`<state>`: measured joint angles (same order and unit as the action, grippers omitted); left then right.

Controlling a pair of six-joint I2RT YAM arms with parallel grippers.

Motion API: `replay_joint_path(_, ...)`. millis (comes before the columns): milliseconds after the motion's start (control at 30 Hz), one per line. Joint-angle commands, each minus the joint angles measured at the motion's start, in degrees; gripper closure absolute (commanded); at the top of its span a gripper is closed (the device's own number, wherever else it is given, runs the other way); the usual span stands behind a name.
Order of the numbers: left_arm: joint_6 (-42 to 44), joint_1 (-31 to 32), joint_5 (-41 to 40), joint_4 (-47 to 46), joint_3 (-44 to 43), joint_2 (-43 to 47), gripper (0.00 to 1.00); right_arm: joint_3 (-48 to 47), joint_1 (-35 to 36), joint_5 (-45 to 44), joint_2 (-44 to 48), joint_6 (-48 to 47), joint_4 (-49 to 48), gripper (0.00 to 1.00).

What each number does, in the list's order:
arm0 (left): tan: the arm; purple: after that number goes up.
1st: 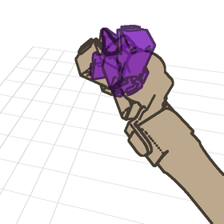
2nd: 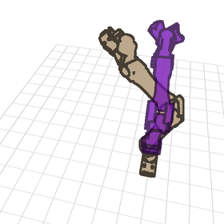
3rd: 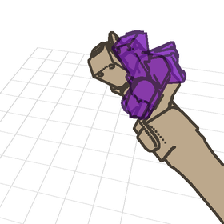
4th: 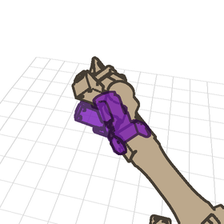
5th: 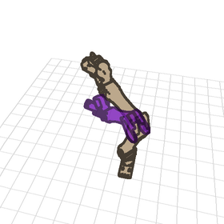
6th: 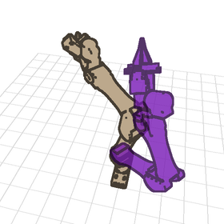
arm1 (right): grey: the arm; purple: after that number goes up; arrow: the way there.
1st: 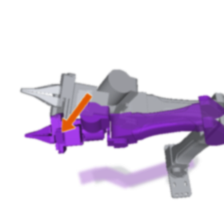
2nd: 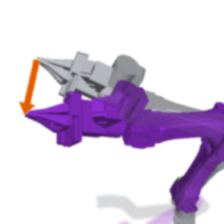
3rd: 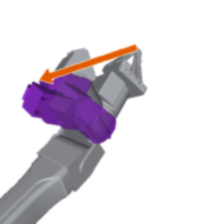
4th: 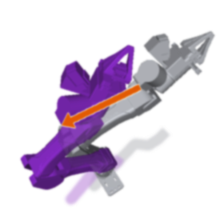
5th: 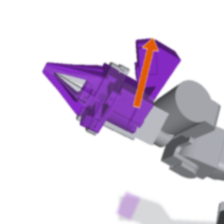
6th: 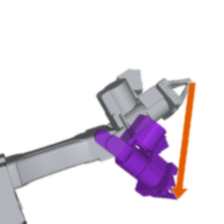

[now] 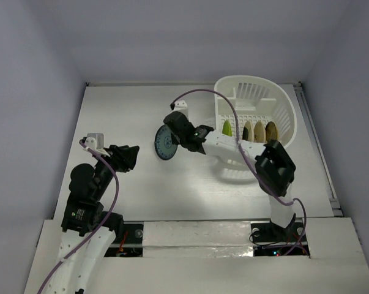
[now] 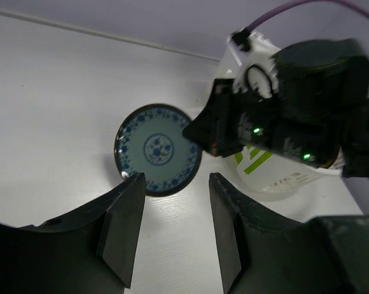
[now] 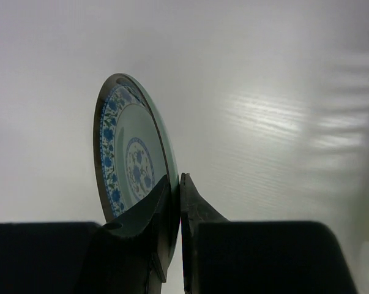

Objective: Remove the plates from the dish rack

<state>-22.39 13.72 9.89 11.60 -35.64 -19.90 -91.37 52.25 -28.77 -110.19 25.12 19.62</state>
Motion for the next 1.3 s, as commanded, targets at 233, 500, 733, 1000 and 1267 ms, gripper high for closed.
replay_joint_path(233, 0.07, -0.36, 0.22, -1.75, -1.72, -0.23, 0.58, 4.69, 0.49, 2.05, -6.17, 10.20, -11.97, 0.90)
replay_joint_path(500, -0.02, -0.36, 0.31, -1.84, -1.63, -0.40, 0.58, 8.93, 0.49, 2.50, -7.58, 11.53, -12.94, 0.64)
replay_joint_path(733, -0.02, -0.36, 0.48, -1.84, -1.63, -0.49, 0.58, 8.85, 0.49, 2.41, -6.97, 11.09, -10.92, 0.56)
replay_joint_path(1000, -0.02, -0.88, 0.31, -1.84, -1.63, -0.49, 0.58, 9.10, 1.54, 1.36, 8.37, 5.73, -8.02, 0.54)
replay_joint_path(1267, 0.07, -0.88, 0.57, -2.01, -1.63, -0.31, 0.58, 12.79, -1.97, -11.82, 25.44, -1.04, 0.41, 1.00)
